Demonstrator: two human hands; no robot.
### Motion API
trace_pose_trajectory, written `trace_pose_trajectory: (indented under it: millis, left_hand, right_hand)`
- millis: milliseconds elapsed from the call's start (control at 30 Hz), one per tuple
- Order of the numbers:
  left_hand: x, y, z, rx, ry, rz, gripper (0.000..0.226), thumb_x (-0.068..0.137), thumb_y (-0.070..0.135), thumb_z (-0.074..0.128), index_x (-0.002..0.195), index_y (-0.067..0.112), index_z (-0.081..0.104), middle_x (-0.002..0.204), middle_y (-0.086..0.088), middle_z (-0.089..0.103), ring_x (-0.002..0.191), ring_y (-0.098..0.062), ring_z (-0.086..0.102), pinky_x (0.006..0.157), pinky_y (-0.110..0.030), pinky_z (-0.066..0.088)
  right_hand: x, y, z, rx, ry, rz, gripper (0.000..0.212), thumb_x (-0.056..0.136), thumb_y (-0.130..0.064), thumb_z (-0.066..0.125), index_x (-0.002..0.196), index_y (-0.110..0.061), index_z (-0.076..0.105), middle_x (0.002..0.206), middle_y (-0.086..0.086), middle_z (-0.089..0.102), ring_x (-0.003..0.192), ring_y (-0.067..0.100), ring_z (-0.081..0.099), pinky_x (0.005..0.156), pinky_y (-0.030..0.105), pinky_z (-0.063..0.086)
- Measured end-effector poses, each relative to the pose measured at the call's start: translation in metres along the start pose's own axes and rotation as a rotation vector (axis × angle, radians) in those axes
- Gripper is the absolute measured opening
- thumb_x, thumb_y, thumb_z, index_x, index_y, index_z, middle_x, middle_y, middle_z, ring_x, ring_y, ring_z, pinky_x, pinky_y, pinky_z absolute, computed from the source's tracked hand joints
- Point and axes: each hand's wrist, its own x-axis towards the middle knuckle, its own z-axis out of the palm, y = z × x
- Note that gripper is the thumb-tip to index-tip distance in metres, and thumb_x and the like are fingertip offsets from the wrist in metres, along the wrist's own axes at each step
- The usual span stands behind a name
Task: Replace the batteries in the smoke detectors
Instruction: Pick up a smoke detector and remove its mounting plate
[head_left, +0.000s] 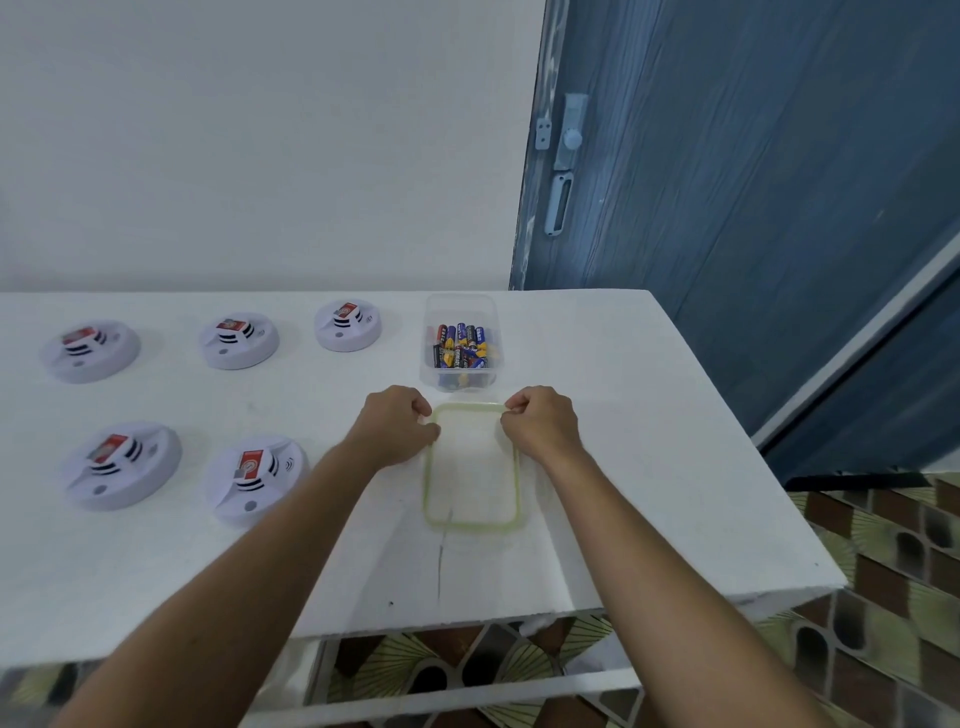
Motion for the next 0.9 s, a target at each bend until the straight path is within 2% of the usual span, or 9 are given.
trace_pose_trajectory:
  millis: [133,233,367,467,567,633,700,767,900]
  left_hand:
    - [-0.003,-0.002,-0.001,-0.01,-0.001,-0.005,0.029,0.082,0.03,0.072,0.106,0.013,0.066,0.093,0.002,0.06,0.094,-0.019,0.058,0.072,-0.022,0.038]
    - [-0.007,-0.002,-0.004,-0.031,-0.004,-0.009,0.039,0.085,0.038,0.07,0.115,0.016,0.058,0.095,0.001,0.06,0.093,-0.018,0.053,0.074,-0.025,0.038]
    - [-0.02,-0.006,-0.024,0.032,0.031,0.106,0.038,0.084,0.038,0.071,0.115,0.019,0.06,0.099,0.003,0.061,0.086,-0.015,0.052,0.074,-0.024,0.036]
    - [-0.032,-0.02,-0.051,0.106,0.019,0.144,0.036,0.079,0.042,0.074,0.109,0.023,0.063,0.101,0.006,0.059,0.09,-0.015,0.055,0.071,-0.024,0.037]
    - [-0.044,-0.042,-0.075,0.358,-0.052,0.03,0.054,0.067,0.06,0.076,0.112,0.036,0.058,0.114,0.006,0.05,0.114,-0.021,0.046,0.089,-0.037,0.039]
    - [-0.052,-0.06,-0.086,0.5,-0.13,-0.076,0.074,0.059,0.069,0.077,0.122,0.04,0.051,0.127,0.004,0.042,0.122,-0.024,0.036,0.095,-0.045,0.034]
    - [-0.056,-0.077,-0.091,0.513,-0.211,-0.141,0.096,0.051,0.07,0.079,0.133,0.038,0.042,0.136,0.001,0.038,0.127,-0.027,0.032,0.1,-0.05,0.036]
    - [-0.058,-0.09,-0.09,0.482,-0.252,-0.161,0.109,0.048,0.067,0.082,0.14,0.034,0.035,0.137,-0.002,0.036,0.126,-0.028,0.033,0.101,-0.05,0.04]
    - [-0.058,-0.1,-0.087,0.361,-0.162,-0.155,0.103,0.054,0.055,0.086,0.138,0.026,0.034,0.129,-0.004,0.044,0.113,-0.025,0.04,0.09,-0.037,0.043]
  right_hand:
    - [-0.003,-0.003,0.001,-0.062,0.013,0.004,0.032,0.085,-0.013,0.056,0.114,-0.02,0.069,0.115,-0.002,0.067,0.108,0.022,0.062,0.083,0.029,0.05]
    - [-0.011,-0.009,0.002,-0.168,0.105,-0.047,0.033,0.089,-0.02,0.055,0.121,-0.024,0.064,0.122,-0.005,0.06,0.115,0.02,0.055,0.08,0.031,0.046]
    - [-0.026,-0.026,0.008,-0.071,0.196,-0.188,0.021,0.089,-0.022,0.054,0.106,-0.024,0.066,0.109,-0.008,0.065,0.104,0.016,0.056,0.076,0.031,0.047]
    - [-0.04,-0.047,0.019,0.072,0.11,-0.279,0.015,0.087,-0.019,0.056,0.093,-0.026,0.068,0.09,-0.014,0.066,0.086,0.011,0.059,0.073,0.029,0.046]
    - [-0.05,-0.067,0.038,0.202,-0.06,-0.349,0.015,0.087,-0.015,0.059,0.09,-0.023,0.071,0.073,-0.016,0.063,0.065,-0.001,0.057,0.069,0.025,0.047]
    - [-0.054,-0.078,0.052,0.213,-0.174,-0.383,0.017,0.086,-0.015,0.059,0.092,-0.021,0.074,0.074,-0.015,0.064,0.059,-0.006,0.054,0.063,0.02,0.041]
    - [-0.056,-0.087,0.065,0.2,-0.249,-0.396,0.018,0.086,-0.017,0.058,0.092,-0.024,0.073,0.077,-0.015,0.066,0.061,-0.007,0.054,0.061,0.016,0.038]
    - [-0.058,-0.094,0.077,0.197,-0.291,-0.39,0.018,0.087,-0.018,0.058,0.091,-0.027,0.073,0.079,-0.014,0.066,0.067,-0.003,0.056,0.062,0.016,0.039]
    - [-0.06,-0.104,0.097,0.238,-0.322,-0.348,0.019,0.087,-0.018,0.058,0.094,-0.025,0.075,0.081,-0.012,0.068,0.079,0.005,0.059,0.067,0.017,0.041]
